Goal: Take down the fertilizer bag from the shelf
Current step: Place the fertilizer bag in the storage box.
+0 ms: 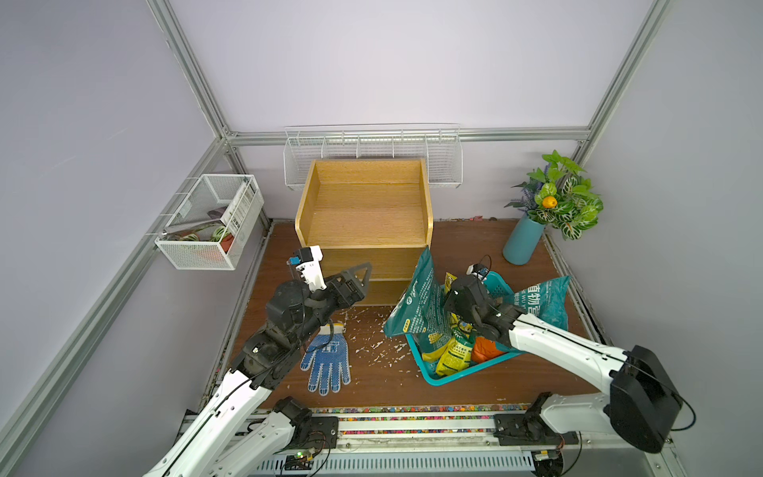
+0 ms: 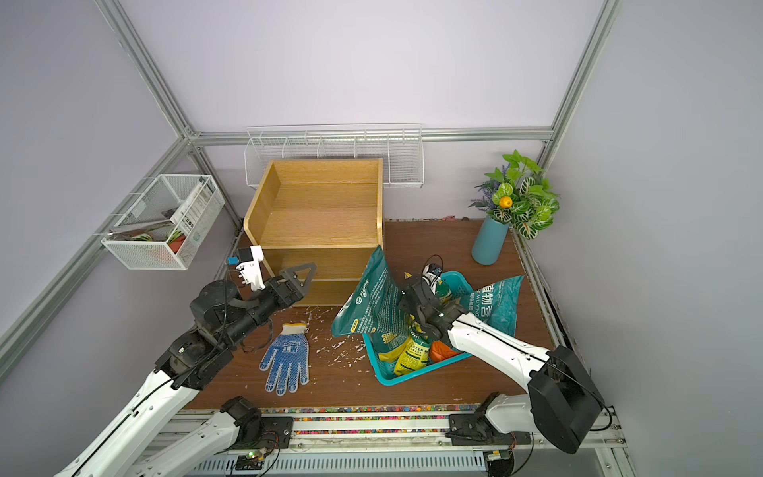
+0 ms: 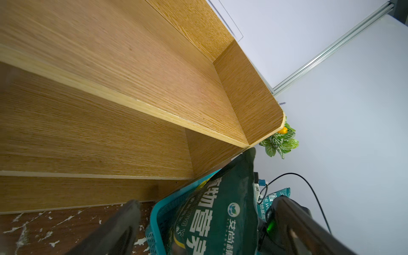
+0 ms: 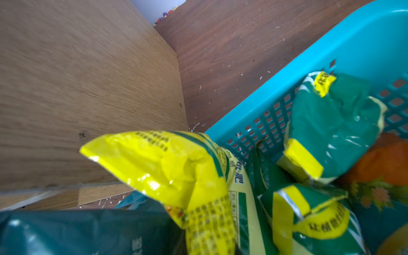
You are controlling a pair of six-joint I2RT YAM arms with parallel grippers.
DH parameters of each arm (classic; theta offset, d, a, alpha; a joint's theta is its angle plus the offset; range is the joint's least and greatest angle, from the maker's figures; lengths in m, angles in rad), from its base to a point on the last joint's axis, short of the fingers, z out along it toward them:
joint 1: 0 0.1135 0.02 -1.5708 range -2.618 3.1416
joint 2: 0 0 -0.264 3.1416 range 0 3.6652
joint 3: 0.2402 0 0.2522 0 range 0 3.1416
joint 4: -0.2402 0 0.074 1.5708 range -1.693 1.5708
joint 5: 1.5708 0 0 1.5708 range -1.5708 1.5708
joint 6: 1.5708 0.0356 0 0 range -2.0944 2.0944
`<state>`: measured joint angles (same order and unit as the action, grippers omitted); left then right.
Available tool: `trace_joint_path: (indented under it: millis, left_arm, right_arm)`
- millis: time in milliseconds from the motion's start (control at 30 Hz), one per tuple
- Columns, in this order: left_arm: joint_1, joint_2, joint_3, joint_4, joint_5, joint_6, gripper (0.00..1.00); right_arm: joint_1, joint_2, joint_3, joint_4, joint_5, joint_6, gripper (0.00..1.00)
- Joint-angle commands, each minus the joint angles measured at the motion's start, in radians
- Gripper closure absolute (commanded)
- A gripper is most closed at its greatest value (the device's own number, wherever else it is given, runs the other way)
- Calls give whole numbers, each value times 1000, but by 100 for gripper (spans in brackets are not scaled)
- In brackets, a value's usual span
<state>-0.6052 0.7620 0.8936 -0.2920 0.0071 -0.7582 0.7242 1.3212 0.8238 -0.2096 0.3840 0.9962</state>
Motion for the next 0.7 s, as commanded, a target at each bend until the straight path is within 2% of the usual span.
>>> trace_joint_path:
  millis: [0, 100, 167, 233, 333, 467, 600, 667]
  left_arm:
    - [0, -6, 2, -53, -51, 55, 0]
    - [1, -53, -5, -70, -74, 61, 0]
    - [1, -68, -14, -68, -82, 54, 0]
    - [1, -78, -17, -68, -81, 44, 0]
    - [1, -94, -16, -76, -80, 37, 0]
    - [1, -117, -29, -84, -97, 33, 0]
    - [2, -140, -37, -98, -112, 36, 0]
    - [1, -152, -40, -116, -131, 44, 0]
  right_arm:
    - [82, -27, -78, -333, -16, 43, 100]
    - [98, -37, -157, -301, -32, 105, 100]
    - [37, -4, -180, -251, -118, 99, 100]
    - [-10, 52, -146, -270, -206, 67, 100]
    - [-18, 161, -83, -318, -258, 56, 100]
    - [-51, 296, -66, -274, -366, 42, 96]
    - [-62, 323, -70, -236, -397, 33, 94]
    - [-61, 285, -61, -247, -378, 19, 85]
